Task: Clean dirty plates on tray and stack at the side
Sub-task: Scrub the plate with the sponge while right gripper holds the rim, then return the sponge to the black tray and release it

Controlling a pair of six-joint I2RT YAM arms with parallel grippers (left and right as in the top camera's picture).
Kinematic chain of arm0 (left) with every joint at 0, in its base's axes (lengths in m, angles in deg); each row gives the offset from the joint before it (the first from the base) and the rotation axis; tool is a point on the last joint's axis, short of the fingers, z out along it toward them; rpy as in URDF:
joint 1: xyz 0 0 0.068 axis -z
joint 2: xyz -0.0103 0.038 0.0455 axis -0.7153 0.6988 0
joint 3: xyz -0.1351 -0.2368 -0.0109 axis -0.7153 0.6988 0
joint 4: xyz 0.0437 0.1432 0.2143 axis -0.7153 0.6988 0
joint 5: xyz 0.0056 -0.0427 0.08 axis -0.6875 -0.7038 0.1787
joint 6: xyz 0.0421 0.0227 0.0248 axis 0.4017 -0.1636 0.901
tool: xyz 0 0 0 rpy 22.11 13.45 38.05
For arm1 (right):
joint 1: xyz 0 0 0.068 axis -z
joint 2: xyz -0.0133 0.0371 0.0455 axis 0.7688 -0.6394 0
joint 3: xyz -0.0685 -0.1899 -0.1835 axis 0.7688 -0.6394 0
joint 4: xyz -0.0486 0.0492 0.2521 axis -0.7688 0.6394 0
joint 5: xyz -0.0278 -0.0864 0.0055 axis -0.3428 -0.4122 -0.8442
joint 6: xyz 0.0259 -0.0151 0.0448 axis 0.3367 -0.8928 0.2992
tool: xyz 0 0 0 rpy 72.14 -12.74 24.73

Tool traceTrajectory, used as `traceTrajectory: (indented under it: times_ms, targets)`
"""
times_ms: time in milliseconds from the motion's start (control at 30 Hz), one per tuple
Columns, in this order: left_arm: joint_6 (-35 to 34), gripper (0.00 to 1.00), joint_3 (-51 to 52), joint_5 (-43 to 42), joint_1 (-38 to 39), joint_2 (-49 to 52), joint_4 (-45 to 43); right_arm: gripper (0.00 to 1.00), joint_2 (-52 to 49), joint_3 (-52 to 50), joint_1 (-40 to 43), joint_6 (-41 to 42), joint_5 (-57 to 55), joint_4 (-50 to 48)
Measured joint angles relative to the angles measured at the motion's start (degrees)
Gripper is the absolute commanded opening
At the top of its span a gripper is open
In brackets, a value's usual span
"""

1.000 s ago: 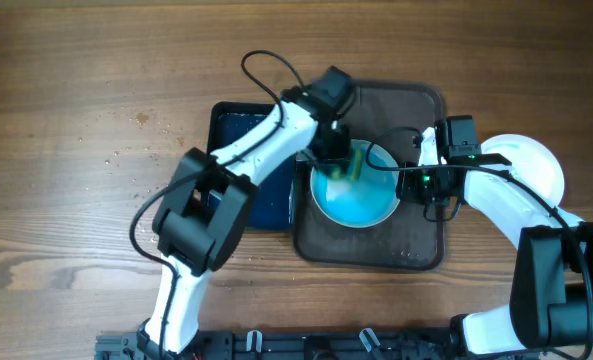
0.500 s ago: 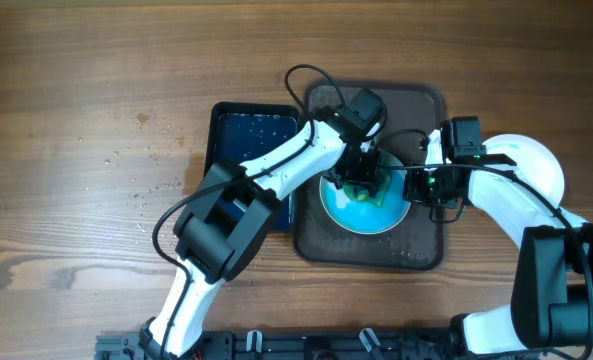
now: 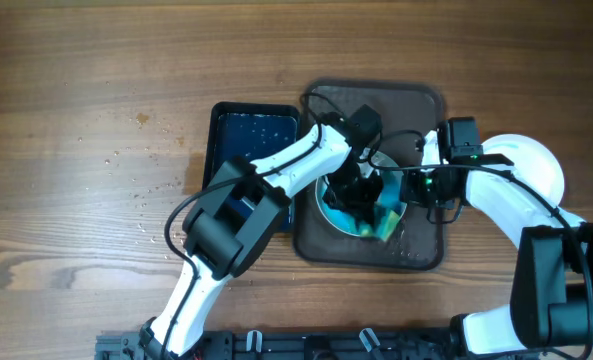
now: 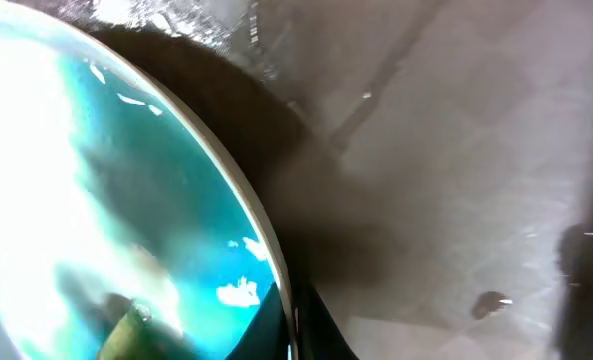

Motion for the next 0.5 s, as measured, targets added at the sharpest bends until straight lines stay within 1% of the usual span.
traceTrajectory:
  times_ms: [67, 133, 233, 500]
  targets:
    - [-2.89, 0.04, -0.02, 3.61, -0.42, -0.85, 1.25, 0.04, -0.02, -0.02, -0.33, 0.0, 0.66, 0.04]
    - [-6.4, 0.04, 0.11, 9.07, -1.6, -2.56, 2.01, 0.04, -0.02, -0.02, -0.44, 0.02, 0.81, -0.09]
    - [-10.01, 0.04, 1.07, 16.65, -5.55, -6.4, 2.47, 0.04, -0.02, -0.02, -0.42, 0.04, 0.79, -0.28]
    - [-12.39, 0.04, 1.31, 27.63, -17.35, -20.55, 4.24, 0.04, -0.02, -0.02, -0.39, -0.63, 0.48, -1.57]
